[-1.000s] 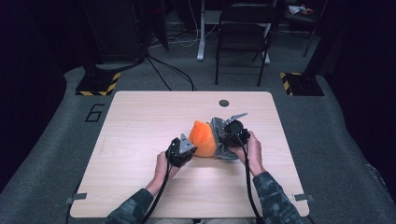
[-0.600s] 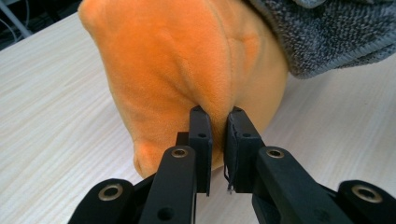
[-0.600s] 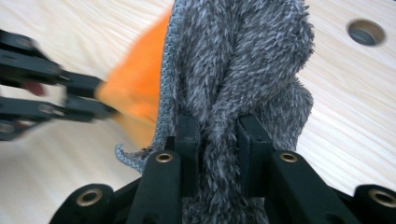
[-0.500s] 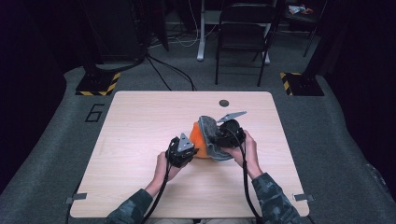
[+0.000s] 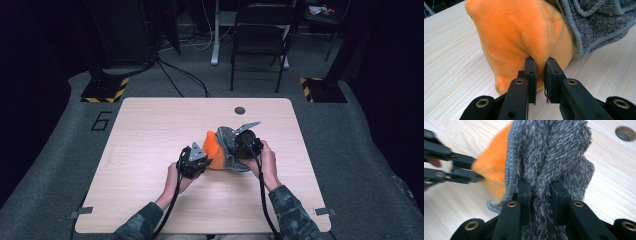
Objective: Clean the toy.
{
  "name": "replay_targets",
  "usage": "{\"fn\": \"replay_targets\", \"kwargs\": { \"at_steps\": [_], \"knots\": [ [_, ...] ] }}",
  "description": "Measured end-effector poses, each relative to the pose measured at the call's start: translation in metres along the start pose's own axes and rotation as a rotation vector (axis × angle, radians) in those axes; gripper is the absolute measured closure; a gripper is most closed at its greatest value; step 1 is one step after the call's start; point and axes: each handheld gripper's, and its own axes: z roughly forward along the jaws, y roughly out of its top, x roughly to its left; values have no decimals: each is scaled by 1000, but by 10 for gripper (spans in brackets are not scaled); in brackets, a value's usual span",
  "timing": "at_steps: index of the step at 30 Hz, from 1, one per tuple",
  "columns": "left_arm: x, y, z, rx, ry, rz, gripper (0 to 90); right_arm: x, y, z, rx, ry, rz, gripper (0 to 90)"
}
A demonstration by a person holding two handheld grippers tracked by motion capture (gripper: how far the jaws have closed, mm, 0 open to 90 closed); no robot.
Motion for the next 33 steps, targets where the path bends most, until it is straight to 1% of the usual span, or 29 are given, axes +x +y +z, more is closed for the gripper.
{"fn": "replay_targets", "kwargs": {
  "at_steps": [5, 7, 10, 12, 13, 14, 15, 16, 18, 21, 22, 23, 25, 27, 28, 30, 31, 33],
  "knots": [
    [1, -1, 1, -1, -2, -7, 812, -16, -7, 6, 31, -13, 39, 730],
    [2, -1, 1, 0, -2, -13, 811, -22, -11, 10, 53, -26, 58, 730],
    [2, -1, 1, 0, -3, -10, 809, -30, -16, 16, 79, -40, 86, 730],
    [2, -1, 1, -2, -4, -12, 809, -34, -19, 20, 100, -49, 104, 730],
    [2, -2, 1, -2, -4, -13, 809, -36, -21, 22, 110, -64, 108, 730],
    [2, -2, 1, -2, -4, -12, 808, -37, -22, 24, 116, -70, 104, 731],
    [2, -2, 1, -2, -5, -12, 808, -38, -25, 29, 130, -80, 112, 730],
    [2, -2, 1, -3, -5, -11, 808, -39, -26, 31, 141, -82, 109, 730],
    [2, -2, 1, -4, -3, -13, 808, -41, -27, 32, 151, -79, 122, 731],
    [3, -2, 1, -3, -3, -18, 807, -40, -23, 25, 140, -88, 106, 731],
    [4, -2, 1, -3, -3, -18, 807, -39, -21, 21, 127, -93, 105, 731],
    [4, -2, 1, -3, -2, -20, 807, -38, -19, 17, 118, -99, 92, 731],
    [4, -2, 1, -6, -2, -23, 806, -34, -14, 9, 88, -100, 86, 731],
    [3, -2, 1, -6, -2, -15, 806, -30, -8, -1, 61, -90, 65, 731],
    [3, -2, 1, -7, -1, -13, 806, -26, -5, -6, 35, -82, 59, 731],
    [2, -1, 1, -8, -1, -12, 805, -17, 0, -14, 3, -58, 36, 731],
    [2, -1, 1, -8, 0, -13, 805, -9, 3, -17, -22, -39, 24, 731],
    [2, -1, 1, -8, 0, -8, 805, 1, 7, -18, -45, -5, -1, 730]
  ]
}}
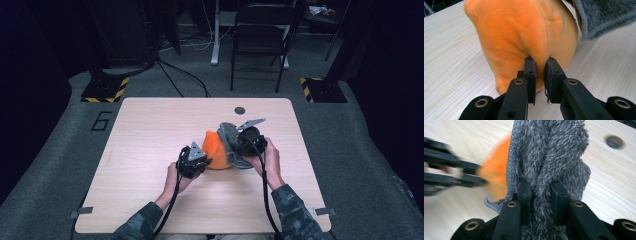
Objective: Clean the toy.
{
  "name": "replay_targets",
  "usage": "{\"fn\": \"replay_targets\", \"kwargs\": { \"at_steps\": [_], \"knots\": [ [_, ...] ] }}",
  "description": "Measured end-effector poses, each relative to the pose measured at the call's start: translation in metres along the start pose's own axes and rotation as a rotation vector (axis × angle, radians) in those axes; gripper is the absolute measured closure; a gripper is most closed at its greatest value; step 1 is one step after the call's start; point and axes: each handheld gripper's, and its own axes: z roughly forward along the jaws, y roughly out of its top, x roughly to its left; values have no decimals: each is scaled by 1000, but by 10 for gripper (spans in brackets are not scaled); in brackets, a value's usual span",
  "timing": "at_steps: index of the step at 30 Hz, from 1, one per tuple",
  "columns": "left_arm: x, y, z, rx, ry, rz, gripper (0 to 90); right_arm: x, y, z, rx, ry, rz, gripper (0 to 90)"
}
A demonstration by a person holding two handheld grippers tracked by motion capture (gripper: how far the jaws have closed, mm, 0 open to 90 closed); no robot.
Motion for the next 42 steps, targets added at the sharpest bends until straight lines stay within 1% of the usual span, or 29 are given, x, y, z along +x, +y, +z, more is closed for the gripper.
{"fn": "replay_targets", "kwargs": {
  "at_steps": [2, 3, 5, 6, 7, 8, 10, 11, 13, 15, 18, 23, 24, 26, 27, 30, 31, 32, 33, 35, 37, 38, 41, 42],
  "knots": [
    [0, 0, 0, 2, -2, 2, 805, 10, 2, 2, -14, 21, -22, 730],
    [0, 0, 0, 2, -3, 3, 805, 15, 2, 5, -5, 35, -43, 730],
    [0, 0, 0, 5, -5, 0, 805, 19, 0, 12, 20, 28, -59, 731],
    [0, 0, 0, 5, -5, 0, 804, 19, 0, 12, 20, 28, -59, 731],
    [0, 0, 0, 4, -6, 0, 804, 19, -2, 17, 31, 23, -64, 730],
    [0, 0, 0, 5, -5, 1, 804, 17, -2, 17, 31, 26, -59, 731],
    [0, 0, 0, 3, -6, -2, 804, 13, -3, 16, 44, 1, -60, 730],
    [0, 0, 0, 3, -6, -2, 804, 11, -4, 16, 50, -4, -53, 730],
    [0, 0, 0, 3, -6, -2, 804, 4, -6, 18, 59, 6, -33, 730],
    [0, 0, 0, 4, -5, -5, 804, -1, -7, 19, 69, -1, -20, 730],
    [1, -1, 1, 0, -5, -10, 804, -8, -11, 21, 91, -25, -5, 730],
    [2, -1, 1, 3, -8, -13, 804, -22, -19, 29, 135, -42, 45, 730],
    [2, -1, 1, 3, -8, -12, 804, -24, -21, 31, 140, -45, 65, 730],
    [2, -1, 1, 0, -4, -15, 804, -28, -24, 35, 160, -64, 66, 729],
    [2, -1, 1, 2, -4, -14, 804, -30, -26, 38, 167, -64, 79, 729],
    [2, -1, 1, 2, -3, -13, 804, -38, -35, 48, 197, -77, 90, 729],
    [2, -1, 1, 1, -3, -12, 804, -39, -37, 51, 210, -74, 102, 729],
    [2, -1, 1, 0, -2, -12, 804, -42, -39, 54, 220, -74, 96, 729],
    [2, -1, 1, 2, -1, -12, 804, -43, -40, 55, 224, -77, 105, 728],
    [3, -1, 1, 6, -4, -14, 802, -44, -39, 54, 225, -83, 102, 729],
    [4, -2, 1, 3, 1, -13, 801, -44, -36, 48, 221, -86, 98, 729],
    [4, -2, 1, 0, 5, -20, 800, -43, -34, 45, 208, -95, 100, 729],
    [7, -2, 0, 6, 3, -23, 798, -39, -26, 31, 164, -97, 81, 728],
    [6, -3, 1, 1, 8, -22, 798, -37, -23, 25, 158, -99, 78, 728]
  ]
}}
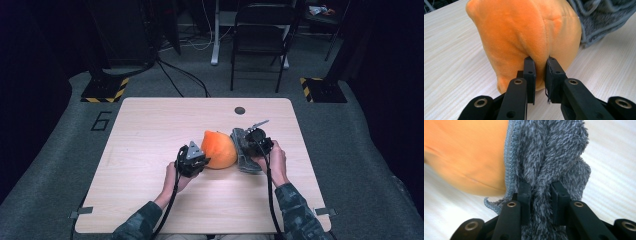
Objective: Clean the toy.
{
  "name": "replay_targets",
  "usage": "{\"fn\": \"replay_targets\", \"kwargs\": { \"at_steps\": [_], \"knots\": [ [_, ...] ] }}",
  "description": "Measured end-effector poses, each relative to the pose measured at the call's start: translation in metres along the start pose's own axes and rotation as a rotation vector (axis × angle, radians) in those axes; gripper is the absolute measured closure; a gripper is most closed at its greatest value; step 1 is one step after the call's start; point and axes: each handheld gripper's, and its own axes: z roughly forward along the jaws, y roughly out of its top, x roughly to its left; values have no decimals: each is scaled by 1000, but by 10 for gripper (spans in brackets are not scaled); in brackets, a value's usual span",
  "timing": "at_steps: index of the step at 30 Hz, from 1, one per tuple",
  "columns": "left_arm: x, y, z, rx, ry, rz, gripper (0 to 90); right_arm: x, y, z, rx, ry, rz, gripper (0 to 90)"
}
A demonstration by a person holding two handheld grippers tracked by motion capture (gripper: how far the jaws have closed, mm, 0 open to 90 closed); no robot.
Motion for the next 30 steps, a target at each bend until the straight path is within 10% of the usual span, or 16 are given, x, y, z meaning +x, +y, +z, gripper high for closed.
{"fn": "replay_targets", "kwargs": {
  "at_steps": [5, 11, 30],
  "knots": [
    [0, 0, 0, 3, -1, 1, 795, 17, 9, -19, -48, 36, -55, 729],
    [-1, 0, 1, -1, -2, 2, 777, 34, 7, -1, -7, 11, -120, 729],
    [-5, 0, 8, 48, 89, 106, 480, 21, 4, 8, -25, 22, -67, 730]
  ]
}}
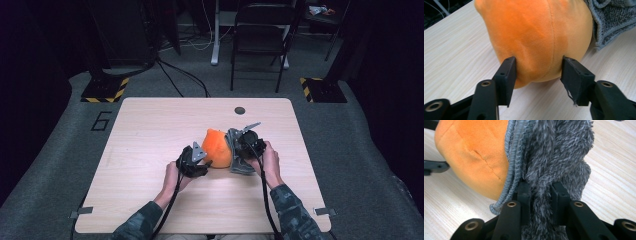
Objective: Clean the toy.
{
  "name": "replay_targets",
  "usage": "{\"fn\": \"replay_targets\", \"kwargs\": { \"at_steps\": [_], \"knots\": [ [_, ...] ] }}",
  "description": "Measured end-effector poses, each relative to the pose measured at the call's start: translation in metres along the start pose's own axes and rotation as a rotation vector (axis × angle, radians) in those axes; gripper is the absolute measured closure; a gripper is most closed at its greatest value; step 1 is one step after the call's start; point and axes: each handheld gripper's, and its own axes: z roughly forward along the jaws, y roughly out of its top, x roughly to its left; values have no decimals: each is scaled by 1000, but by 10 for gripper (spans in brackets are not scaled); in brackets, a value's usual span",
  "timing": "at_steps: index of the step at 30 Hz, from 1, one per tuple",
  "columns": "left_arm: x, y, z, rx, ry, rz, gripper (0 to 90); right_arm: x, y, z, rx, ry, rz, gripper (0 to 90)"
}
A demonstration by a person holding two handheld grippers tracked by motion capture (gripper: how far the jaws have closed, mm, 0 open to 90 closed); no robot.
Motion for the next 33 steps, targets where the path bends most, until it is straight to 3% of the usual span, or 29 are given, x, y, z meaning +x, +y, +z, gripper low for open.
{"fn": "replay_targets", "kwargs": {
  "at_steps": [6, 10, 17, 24, 31, 33],
  "knots": [
    [-1, -4, 2, -35, 3, -15, 709, 0, 0, -1, -1, 3, -1, 730],
    [-1, -2, -2, -52, -1, -20, 787, -2, 1, -3, -5, 13, 8, 729],
    [0, 3, -8, -58, -28, -37, 804, -5, 2, -11, -23, 12, 31, 729],
    [2, 7, -16, -73, -59, -76, 808, -4, 6, -24, -52, 34, 24, 729],
    [-2, 9, -18, -71, -76, -64, 807, 12, 14, -37, -115, 93, 10, 729],
    [-3, 9, -17, -76, -78, -60, 806, 18, 15, -38, -141, 106, -14, 729]
  ]
}}
